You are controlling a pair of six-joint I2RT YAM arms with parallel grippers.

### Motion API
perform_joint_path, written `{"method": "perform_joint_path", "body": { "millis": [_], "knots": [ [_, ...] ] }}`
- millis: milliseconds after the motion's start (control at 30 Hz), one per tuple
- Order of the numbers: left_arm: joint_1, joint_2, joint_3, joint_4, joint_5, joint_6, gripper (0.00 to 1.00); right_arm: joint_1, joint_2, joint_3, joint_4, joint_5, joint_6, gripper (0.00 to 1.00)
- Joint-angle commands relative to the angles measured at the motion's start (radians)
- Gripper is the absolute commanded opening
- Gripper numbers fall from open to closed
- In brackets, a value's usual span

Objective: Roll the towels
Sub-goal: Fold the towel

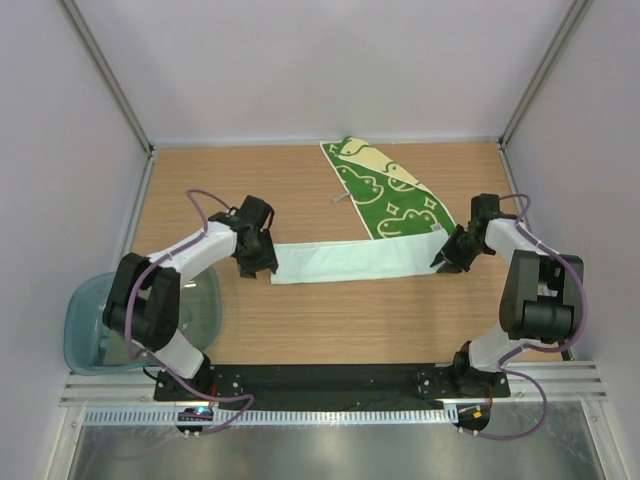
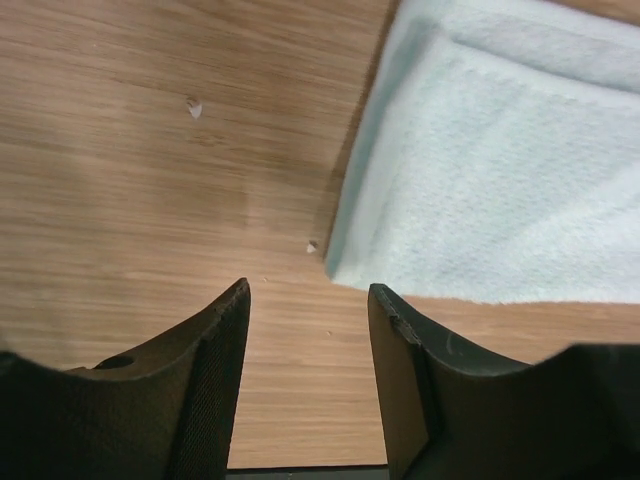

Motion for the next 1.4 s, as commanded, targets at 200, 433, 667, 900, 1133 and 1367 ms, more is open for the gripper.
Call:
{"method": "perform_joint_path", "body": {
  "millis": [200, 433, 667, 900, 1133, 1367],
  "knots": [
    [-0.059, -0.049, 0.164, -0.059, -0.024, -0.006, 0.51, 0.001, -0.117, 0.032, -0.016, -0.026, -0.022, 0.38],
    [-0.071, 0.067, 0.123, 0.065, 0.069, -0.01, 0.49, -0.001, -0.062, 0.029, 0.003, 0.069, -0.002, 0.2],
    [-0.066, 0.144, 0.092, 0.11, 0.069, -0.003, 0.48, -0.044, 0.013, 0.012, 0.004, 0.157, -0.03, 0.15],
    [-0.01, 0.155, 0.046, 0.124, 0.059, 0.02, 0.47, -0.067, 0.05, 0.017, -0.002, 0.209, -0.019, 0.14],
    [0.006, 0.143, 0.037, 0.116, 0.059, 0.033, 0.47, -0.072, 0.037, 0.041, -0.031, 0.286, -0.011, 0.14],
    [0.006, 0.106, 0.084, 0.041, 0.074, 0.056, 0.55, -0.072, -0.32, -0.173, 0.168, 0.045, 0.078, 0.58]
  ]
}}
